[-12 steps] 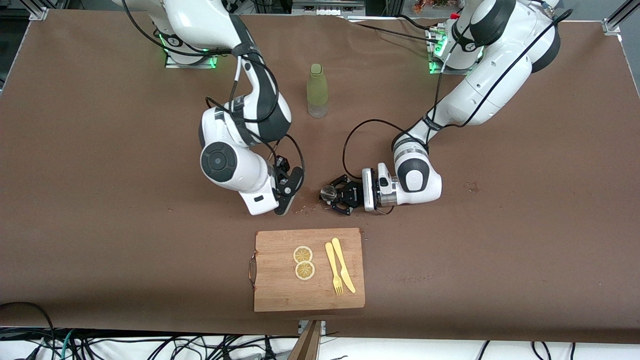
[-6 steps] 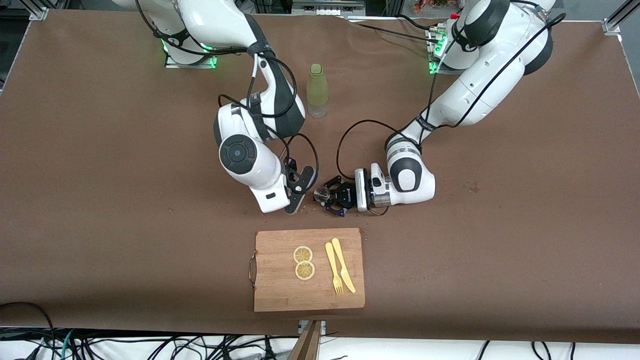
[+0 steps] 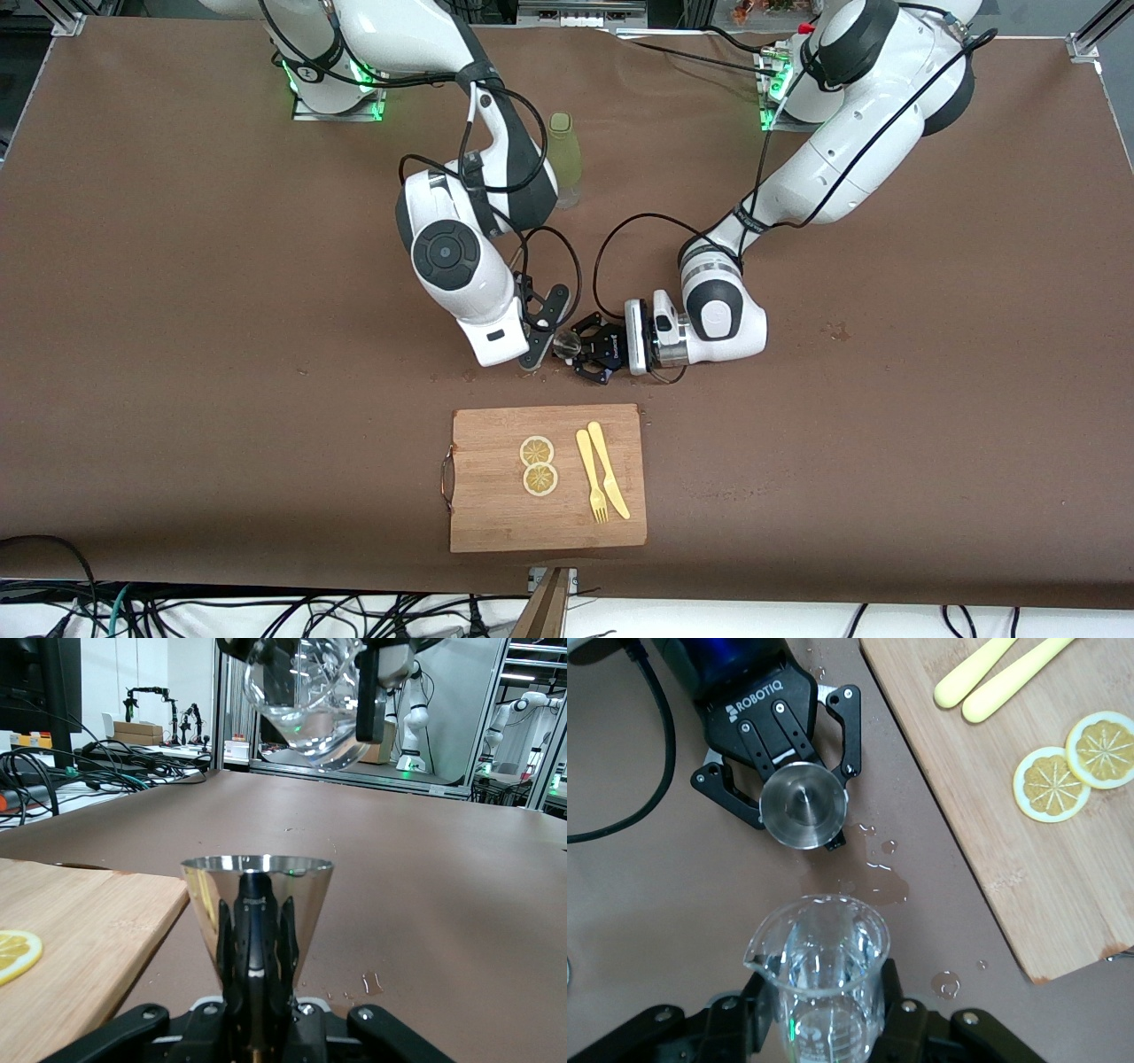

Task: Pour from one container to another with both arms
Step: 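Tilt the beaker with the right gripper, pouring liquid into the held jigger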

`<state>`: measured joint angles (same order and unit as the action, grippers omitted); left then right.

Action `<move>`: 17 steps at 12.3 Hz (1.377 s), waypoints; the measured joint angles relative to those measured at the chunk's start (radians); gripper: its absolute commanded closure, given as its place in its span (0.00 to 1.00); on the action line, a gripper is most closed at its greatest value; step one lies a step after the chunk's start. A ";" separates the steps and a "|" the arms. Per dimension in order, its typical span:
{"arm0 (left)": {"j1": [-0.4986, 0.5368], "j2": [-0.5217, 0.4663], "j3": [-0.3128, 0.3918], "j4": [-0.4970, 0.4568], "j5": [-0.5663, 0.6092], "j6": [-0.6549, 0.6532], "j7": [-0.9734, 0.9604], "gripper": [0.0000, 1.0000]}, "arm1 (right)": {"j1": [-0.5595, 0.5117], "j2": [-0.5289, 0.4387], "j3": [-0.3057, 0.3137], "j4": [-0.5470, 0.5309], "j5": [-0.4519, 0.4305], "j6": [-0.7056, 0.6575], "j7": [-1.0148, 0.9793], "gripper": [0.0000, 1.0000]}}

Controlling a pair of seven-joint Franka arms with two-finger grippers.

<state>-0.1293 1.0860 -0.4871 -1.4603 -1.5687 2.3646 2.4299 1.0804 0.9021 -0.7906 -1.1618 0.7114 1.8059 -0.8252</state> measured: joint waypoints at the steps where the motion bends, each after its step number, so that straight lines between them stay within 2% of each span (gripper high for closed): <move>1: -0.002 0.001 0.000 0.001 0.000 0.001 0.000 1.00 | 0.012 0.003 -0.013 0.000 0.000 0.000 0.000 0.99; 6: -0.004 0.002 -0.005 0.004 -0.002 0.001 0.000 1.00 | 0.073 0.039 -0.072 0.000 0.000 0.000 0.014 0.98; 17: -0.004 0.005 -0.012 0.006 -0.006 0.001 0.000 1.00 | 0.141 0.081 -0.125 0.001 0.000 0.020 0.055 0.98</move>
<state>-0.1338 1.0907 -0.4990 -1.4545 -1.5743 2.3661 2.4298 1.2218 0.9832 -0.9158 -1.1608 0.7113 1.8256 -0.7705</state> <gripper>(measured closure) 0.916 0.502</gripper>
